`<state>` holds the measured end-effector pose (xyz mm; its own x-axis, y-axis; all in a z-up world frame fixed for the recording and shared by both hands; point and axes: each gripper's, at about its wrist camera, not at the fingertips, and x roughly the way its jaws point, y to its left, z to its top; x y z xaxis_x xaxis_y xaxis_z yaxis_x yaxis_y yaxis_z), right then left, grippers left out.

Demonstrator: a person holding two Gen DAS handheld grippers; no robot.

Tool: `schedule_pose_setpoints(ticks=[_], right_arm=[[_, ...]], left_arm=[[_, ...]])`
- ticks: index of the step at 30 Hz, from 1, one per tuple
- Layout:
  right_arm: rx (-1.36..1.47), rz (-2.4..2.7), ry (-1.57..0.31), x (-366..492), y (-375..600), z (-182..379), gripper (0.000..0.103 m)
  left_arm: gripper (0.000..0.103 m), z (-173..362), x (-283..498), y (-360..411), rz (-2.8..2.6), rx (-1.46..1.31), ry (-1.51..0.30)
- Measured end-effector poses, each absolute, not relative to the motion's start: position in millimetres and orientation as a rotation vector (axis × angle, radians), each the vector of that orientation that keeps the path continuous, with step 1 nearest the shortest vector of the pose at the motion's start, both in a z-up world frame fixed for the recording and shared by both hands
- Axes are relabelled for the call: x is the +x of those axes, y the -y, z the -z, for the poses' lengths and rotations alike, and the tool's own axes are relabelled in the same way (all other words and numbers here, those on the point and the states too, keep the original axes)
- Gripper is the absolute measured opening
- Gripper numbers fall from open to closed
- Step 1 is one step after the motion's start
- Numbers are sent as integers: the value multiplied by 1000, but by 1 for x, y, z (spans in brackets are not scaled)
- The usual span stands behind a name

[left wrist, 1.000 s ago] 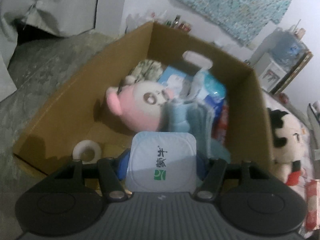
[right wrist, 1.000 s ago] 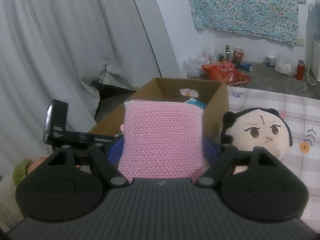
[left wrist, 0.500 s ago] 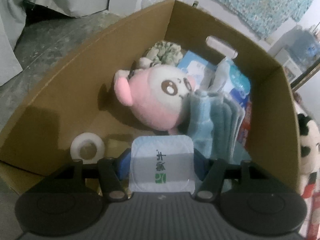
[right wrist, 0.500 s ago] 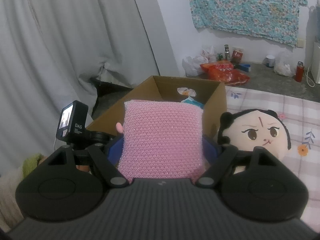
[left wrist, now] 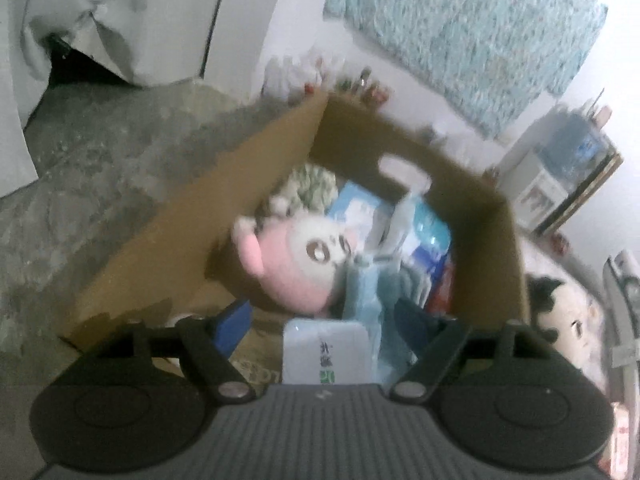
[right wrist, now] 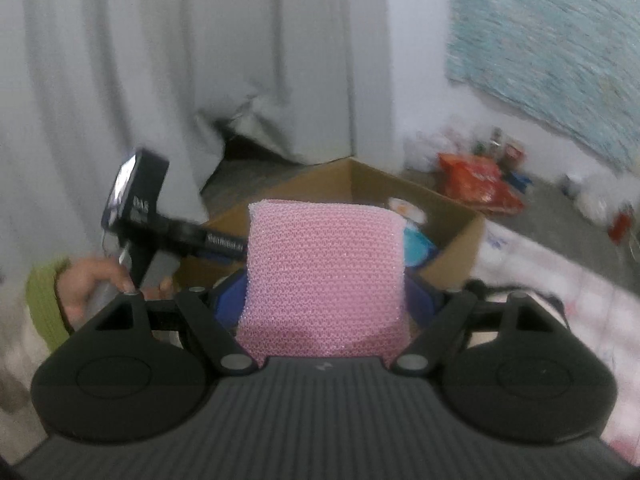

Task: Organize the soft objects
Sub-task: 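Carry the white card and pink pad toward the cardboard box with both grippers, then lower the pink pad into the box and open the right gripper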

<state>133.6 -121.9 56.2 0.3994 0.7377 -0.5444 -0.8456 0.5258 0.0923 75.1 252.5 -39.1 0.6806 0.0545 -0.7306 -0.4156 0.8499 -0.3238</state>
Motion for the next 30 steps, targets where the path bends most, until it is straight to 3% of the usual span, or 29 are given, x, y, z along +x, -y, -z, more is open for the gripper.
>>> schedule_pose_setpoints(ticks=[18,20,30], right_arm=[[-665,-1475,-937,154,-50,7,82],[-711,-1480,-978,154,-60,21,90],[-618,-1473,-1148,177,-64,33,93]], left_arm=[[81,19,24,-286,-318,-583,-644],[81,19,23,-286,-319,-584,-645],[81,27,23,-289,-302,-602,-647]])
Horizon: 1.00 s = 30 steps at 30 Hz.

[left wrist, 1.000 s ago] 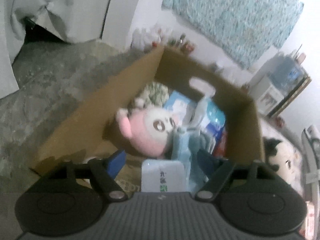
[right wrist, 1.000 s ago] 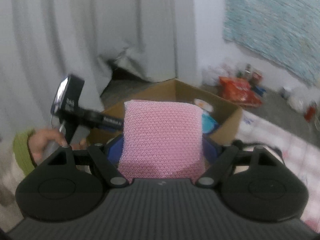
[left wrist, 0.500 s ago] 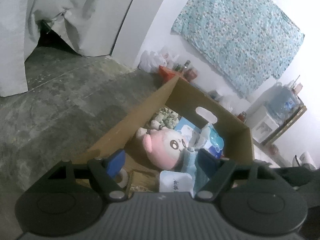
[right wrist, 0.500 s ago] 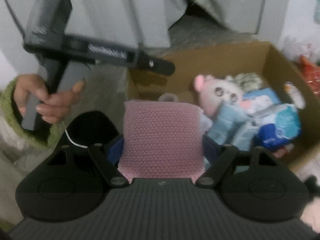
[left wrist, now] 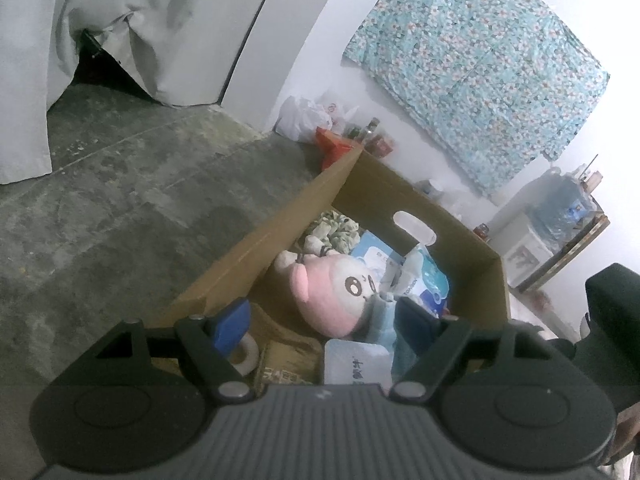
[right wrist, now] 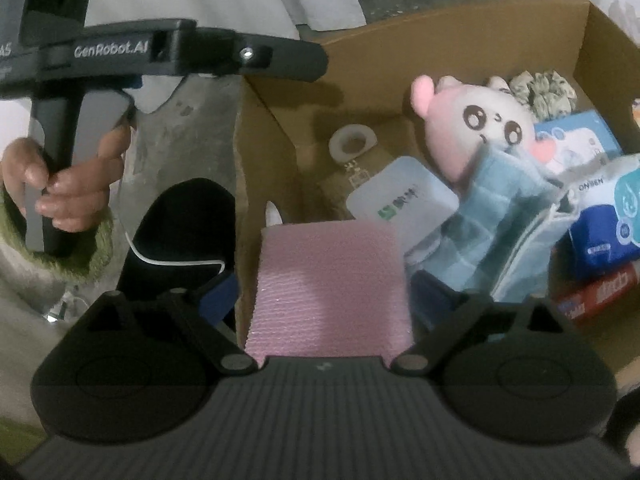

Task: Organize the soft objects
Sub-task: 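Lower the pink pad into the box and open the right gripper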

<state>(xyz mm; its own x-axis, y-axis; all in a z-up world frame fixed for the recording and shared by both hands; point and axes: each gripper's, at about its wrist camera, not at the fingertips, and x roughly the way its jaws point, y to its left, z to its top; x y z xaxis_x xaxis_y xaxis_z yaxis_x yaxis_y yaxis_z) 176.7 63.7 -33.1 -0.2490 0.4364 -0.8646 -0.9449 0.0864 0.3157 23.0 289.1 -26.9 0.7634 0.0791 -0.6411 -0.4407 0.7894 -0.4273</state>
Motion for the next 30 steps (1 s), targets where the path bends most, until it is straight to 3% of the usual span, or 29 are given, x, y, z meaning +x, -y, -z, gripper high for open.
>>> schedule_pose_setpoints(ticks=[10,12,14,16,20,22,30], right_arm=[[-542,-1420,-1159,191,-48,24,91],[-503,-1409,-1141,193,-42,18,84],[-457,-1393,-1130,197,-37,12,54],[-405,-1386,-1153,202,-34,9,41],[-398,-1385,-1176,200,-37,13,36],[-440,-1345,-1211,202,-43,23,26],[-423,-1300,-1193,207,-41,18,25]], left_arm=[[80,31,26,-288,-301,-618,-643],[81,32,27,-288,-300,-620,-641],[81,33,27,-289,-300,-621,-642],[81,32,26,-289,-299,-622,-642],[81,33,27,-289,-301,-623,-643],[81,35,26,-291,-303,-629,-643],[81,36,26,-291,-301,-632,-643]])
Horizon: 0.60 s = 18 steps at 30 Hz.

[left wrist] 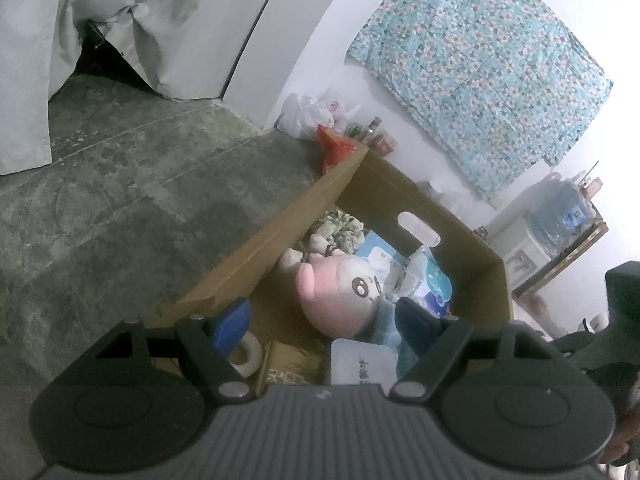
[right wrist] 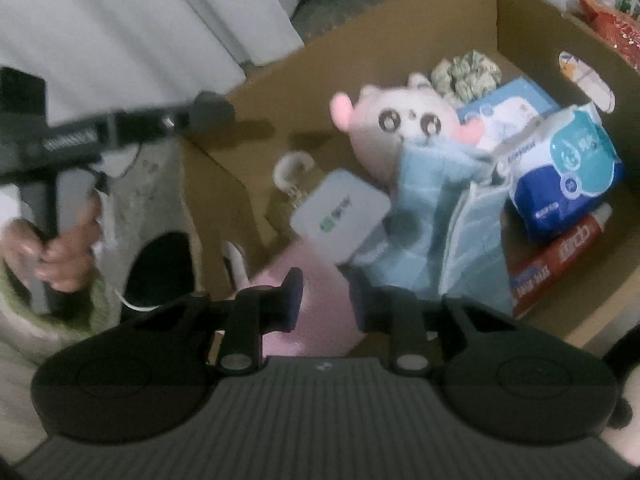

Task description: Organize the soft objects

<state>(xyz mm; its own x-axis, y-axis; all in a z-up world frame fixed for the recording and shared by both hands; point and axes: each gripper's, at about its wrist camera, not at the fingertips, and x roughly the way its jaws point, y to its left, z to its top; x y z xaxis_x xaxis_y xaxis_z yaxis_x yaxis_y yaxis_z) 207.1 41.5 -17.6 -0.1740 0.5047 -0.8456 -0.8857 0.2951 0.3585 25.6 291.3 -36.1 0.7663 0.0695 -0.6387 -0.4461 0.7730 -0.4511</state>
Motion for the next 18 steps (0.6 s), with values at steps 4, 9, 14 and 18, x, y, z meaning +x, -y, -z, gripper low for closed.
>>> schedule_pose_setpoints(ticks=[4,9,14,18], right_arm=[[-384,-1318,-1241,205,-42,15,26],[-422,-1348,-1265,192,-62,30,27],[-483,-1281,-1388,189,-87,62,27],[-541,-1182,-1457,189,-92,85,27]], left_arm=[[81,35,26,-291,-297,-631,-640],[81,34,26,-291,-295,-629,-639],[81,34,25,-291,-298,-634,-640],[81,34,25,-292,-297,-630,-640]])
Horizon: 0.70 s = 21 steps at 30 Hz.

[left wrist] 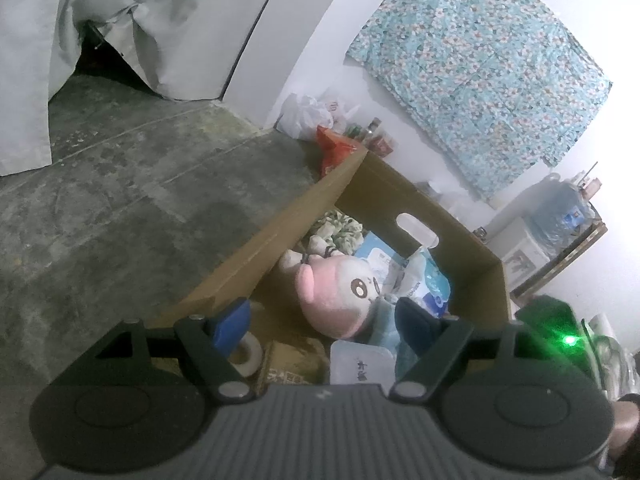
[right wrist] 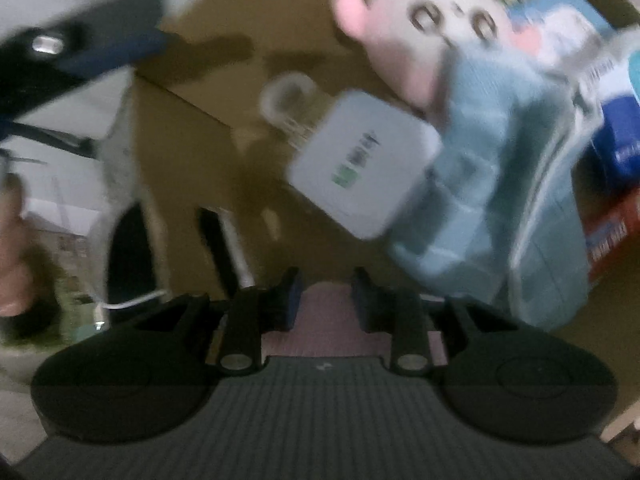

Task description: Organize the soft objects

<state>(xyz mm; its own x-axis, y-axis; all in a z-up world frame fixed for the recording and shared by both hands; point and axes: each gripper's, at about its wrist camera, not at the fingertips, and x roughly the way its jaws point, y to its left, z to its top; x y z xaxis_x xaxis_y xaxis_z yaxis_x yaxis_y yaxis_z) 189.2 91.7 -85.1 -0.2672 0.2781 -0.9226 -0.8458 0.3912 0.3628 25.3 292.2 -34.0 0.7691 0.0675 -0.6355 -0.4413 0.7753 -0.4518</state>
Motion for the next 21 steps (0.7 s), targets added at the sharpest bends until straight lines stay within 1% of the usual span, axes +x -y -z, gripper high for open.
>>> schedule_pose_setpoints(ticks=[3,6,10,12,13,15,19,21], right_arm=[[-497,-1159,-1471,195,-86,85,27],[-416,-1160,-1433,204,-77,65,28],[-292,-1157,-1438,214,-61,35,33],[-259,-1163,-1461,216,-51,24,37],[-251,-1169,-1476,214,-46,20,41],[-266,-1176,-1502,210,-37,18,45],[-329,-1160,-1582,198,-35,33,45],[-369,-1161,-1563,192,-39,33,45]], left_arm=[[81,33,25,-292,-294,-624,-640],[81,33,25,-292,-291,-625,-642],[81,33,24,-292,-286,-622,-637],[81,33,23,-292,-285,-619,-633],[81,33,23,-292,-285,-619,-633],[81,34,23,-292,-286,-622,-635],[81,33,23,-291,-284,-625,-640],[81,33,23,-292,-283,-624,-638]])
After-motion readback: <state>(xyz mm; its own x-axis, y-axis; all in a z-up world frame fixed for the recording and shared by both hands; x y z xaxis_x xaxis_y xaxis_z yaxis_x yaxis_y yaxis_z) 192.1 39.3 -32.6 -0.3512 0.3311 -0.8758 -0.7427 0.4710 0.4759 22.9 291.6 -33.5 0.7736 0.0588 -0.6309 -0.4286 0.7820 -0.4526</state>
